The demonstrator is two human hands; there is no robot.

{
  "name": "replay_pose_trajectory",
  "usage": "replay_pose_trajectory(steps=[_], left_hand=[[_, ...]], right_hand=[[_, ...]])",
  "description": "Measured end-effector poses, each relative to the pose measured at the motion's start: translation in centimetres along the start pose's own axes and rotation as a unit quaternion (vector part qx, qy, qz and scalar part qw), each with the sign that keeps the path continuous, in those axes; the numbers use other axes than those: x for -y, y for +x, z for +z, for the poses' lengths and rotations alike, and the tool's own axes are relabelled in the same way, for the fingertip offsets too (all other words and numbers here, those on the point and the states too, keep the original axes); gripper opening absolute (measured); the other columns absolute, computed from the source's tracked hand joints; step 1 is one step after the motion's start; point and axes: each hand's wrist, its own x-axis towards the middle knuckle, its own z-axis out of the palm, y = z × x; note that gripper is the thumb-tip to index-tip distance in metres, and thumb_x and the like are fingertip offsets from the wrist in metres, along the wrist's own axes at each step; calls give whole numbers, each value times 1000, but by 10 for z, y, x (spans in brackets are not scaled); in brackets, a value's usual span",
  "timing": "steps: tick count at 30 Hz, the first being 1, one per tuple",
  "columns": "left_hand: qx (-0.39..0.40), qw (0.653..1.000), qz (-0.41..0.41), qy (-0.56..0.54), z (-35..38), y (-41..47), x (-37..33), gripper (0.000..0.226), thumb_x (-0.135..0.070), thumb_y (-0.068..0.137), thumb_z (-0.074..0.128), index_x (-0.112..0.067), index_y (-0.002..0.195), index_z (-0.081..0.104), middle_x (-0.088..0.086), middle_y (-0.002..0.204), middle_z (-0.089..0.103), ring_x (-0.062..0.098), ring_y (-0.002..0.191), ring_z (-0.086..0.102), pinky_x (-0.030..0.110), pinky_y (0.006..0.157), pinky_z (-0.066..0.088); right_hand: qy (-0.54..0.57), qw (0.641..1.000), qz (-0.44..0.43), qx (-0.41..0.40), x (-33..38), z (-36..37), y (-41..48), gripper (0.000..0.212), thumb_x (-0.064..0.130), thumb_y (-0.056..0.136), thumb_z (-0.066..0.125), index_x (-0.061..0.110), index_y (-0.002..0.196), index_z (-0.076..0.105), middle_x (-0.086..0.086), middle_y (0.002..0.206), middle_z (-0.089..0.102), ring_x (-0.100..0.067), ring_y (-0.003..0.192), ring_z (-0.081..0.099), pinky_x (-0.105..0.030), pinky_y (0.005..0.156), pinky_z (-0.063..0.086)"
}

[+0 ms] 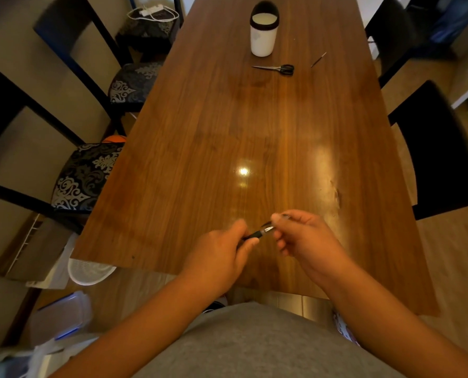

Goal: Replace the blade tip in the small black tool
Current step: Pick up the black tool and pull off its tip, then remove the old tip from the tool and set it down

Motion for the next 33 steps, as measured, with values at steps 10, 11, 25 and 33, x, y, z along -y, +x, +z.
replay_pose_trajectory(steps=[10, 11, 25, 33], left_hand=[[-14, 985, -162, -51, -9, -43, 78, 20, -32, 92, 57, -29, 73, 50, -3, 49, 51, 6, 46, 48, 19, 42, 32], [-16, 983, -174, -57, -8, -43, 83, 20, -32, 92, 57, -29, 73, 51, -2, 50, 52, 6, 46, 48, 19, 43, 33], [19, 959, -234, -157, -3, -10, 101, 12, -17, 93, 55, -26, 85, 57, 3, 65, 55, 7, 54, 48, 29, 52, 40], [49, 957, -240, -157, -4, 0, 114, 15, -26, 92, 56, -40, 86, 56, 9, 77, 62, 7, 57, 54, 28, 52, 44]], right_hand=[[30, 989, 31, -142, 27, -87, 28, 17, 13, 92, 57, 12, 75, 61, 5, 51, 56, -3, 42, 49, -14, 38, 41], [25, 989, 40, -143, 20, -84, 31, 17, 12, 91, 57, 12, 75, 61, 4, 51, 57, -4, 42, 51, -15, 39, 42], [-246, 953, 102, -147, -91, -47, 83, 9, 20, 83, 73, 21, 75, 69, -1, 76, 66, -14, 64, 58, -23, 50, 40], [-210, 949, 183, -146, -106, -46, 97, 4, 16, 87, 69, 15, 83, 68, -7, 75, 65, -16, 62, 57, -26, 49, 44]])
